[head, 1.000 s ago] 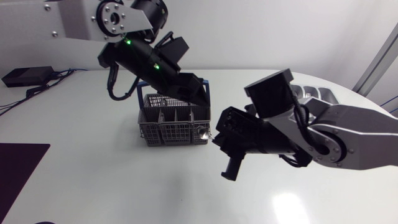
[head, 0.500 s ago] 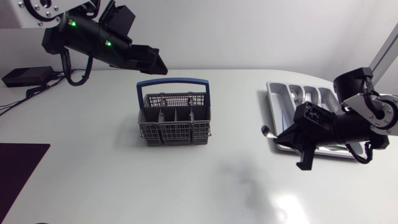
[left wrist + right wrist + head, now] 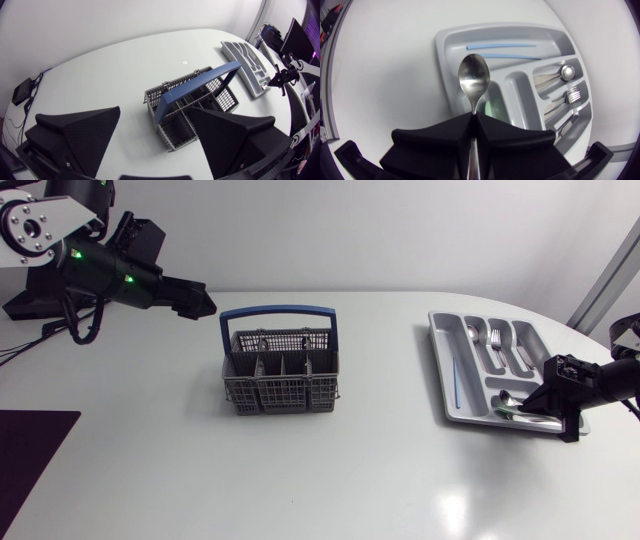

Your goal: Unload the cutlery basket into the drawer organizer.

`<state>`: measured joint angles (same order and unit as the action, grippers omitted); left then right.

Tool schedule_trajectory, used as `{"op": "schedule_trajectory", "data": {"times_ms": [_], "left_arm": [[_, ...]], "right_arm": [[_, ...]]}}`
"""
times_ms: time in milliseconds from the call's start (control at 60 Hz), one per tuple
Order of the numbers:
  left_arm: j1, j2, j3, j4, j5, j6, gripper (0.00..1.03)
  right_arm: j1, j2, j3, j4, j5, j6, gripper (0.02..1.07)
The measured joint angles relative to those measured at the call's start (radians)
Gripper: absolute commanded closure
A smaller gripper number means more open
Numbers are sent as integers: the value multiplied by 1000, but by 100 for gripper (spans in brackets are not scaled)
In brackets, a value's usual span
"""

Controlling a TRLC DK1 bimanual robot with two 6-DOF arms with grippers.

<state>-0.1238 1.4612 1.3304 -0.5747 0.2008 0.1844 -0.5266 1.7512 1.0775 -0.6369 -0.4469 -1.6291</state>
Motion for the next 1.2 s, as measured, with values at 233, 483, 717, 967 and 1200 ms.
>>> {"op": "schedule_trajectory", "data": {"times_ms": [233,483,717,967,1200], "left_arm": [[17,-19,-41,32,-19,25,5],[17,-23,-104,66,-47,36,5],[21,-23,-154,106,-55,50,5],[49,1,-172,127,-61,64,5],[68,63,-191,142,-65,87,5]], "right_arm": [[-24,106,61,10,88,-101,97],[-14,134,37,175,153,-129,66],[-12,98,-20,267,161,-122,14],[37,-97,-53,185,129,21,11],[214,-336,-123,184,104,239,11]]}}
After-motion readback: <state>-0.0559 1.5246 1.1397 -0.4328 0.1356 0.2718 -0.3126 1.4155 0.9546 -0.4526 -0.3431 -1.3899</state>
